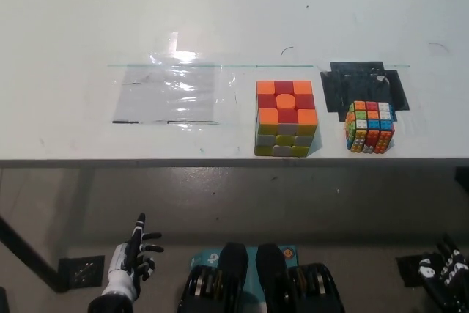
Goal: The robot uses its right hand to pick up the small cube kept on the middle on the desk and place it on the bigger cube kept next to it
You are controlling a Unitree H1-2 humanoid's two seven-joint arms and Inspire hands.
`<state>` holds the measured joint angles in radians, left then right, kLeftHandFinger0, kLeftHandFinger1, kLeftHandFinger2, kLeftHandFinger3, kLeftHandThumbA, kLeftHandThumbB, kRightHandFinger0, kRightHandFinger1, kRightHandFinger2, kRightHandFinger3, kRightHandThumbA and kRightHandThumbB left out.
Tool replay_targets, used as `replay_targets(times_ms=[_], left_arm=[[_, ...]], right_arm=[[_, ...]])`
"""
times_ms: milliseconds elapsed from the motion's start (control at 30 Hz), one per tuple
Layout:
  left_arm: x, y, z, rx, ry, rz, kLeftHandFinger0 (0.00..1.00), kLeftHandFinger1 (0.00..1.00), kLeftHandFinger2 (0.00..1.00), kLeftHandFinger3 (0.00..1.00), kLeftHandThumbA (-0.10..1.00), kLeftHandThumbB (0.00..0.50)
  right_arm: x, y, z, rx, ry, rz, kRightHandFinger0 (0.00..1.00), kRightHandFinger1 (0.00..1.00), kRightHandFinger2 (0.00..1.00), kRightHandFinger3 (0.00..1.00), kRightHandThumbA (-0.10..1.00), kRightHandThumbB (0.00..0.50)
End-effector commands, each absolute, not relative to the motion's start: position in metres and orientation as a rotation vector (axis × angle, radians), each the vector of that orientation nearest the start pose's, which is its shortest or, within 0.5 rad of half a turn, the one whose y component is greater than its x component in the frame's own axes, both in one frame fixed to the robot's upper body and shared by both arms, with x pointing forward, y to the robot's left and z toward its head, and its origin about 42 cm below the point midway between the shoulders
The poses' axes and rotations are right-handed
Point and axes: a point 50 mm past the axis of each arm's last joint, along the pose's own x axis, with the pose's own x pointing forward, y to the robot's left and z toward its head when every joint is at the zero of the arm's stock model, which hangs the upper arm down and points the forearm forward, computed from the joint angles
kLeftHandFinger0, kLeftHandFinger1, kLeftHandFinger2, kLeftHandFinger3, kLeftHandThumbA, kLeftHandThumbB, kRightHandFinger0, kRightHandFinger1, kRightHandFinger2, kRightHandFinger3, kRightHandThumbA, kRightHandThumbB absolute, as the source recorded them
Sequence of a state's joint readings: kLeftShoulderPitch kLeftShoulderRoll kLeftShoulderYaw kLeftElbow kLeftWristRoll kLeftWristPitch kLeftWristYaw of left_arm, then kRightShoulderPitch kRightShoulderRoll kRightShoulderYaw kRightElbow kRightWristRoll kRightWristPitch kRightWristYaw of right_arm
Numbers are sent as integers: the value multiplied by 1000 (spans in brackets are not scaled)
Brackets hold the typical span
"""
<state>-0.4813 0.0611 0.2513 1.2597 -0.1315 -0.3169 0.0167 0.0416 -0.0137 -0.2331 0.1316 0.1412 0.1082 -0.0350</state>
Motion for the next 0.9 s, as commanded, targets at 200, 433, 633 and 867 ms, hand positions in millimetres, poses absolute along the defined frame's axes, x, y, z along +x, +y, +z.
replay_targets(times_ms=[200, 433, 633, 867], left_arm=[[371, 257, -28, -166, 371, 233, 0, 92, 276, 377, 802, 500], [370, 258, -28, -175, 373, 240, 0, 49, 238, 362, 781, 500], [366, 261, -32, -188, 389, 255, 0, 64, 255, 344, 749, 500], [365, 263, -32, -164, 386, 229, 3, 82, 298, 366, 753, 500]], right_arm=[[266, -282, 128, 133, 17, -230, 908, 1000, 1000, 1000, 257, 141], [266, -298, 185, 67, -147, -179, 834, 1000, 1000, 1000, 352, 157], [263, -300, 229, -84, -252, -102, 865, 1000, 1000, 1000, 437, 233], [290, -290, 273, -271, -367, 36, 1000, 1000, 1000, 1000, 448, 336]])
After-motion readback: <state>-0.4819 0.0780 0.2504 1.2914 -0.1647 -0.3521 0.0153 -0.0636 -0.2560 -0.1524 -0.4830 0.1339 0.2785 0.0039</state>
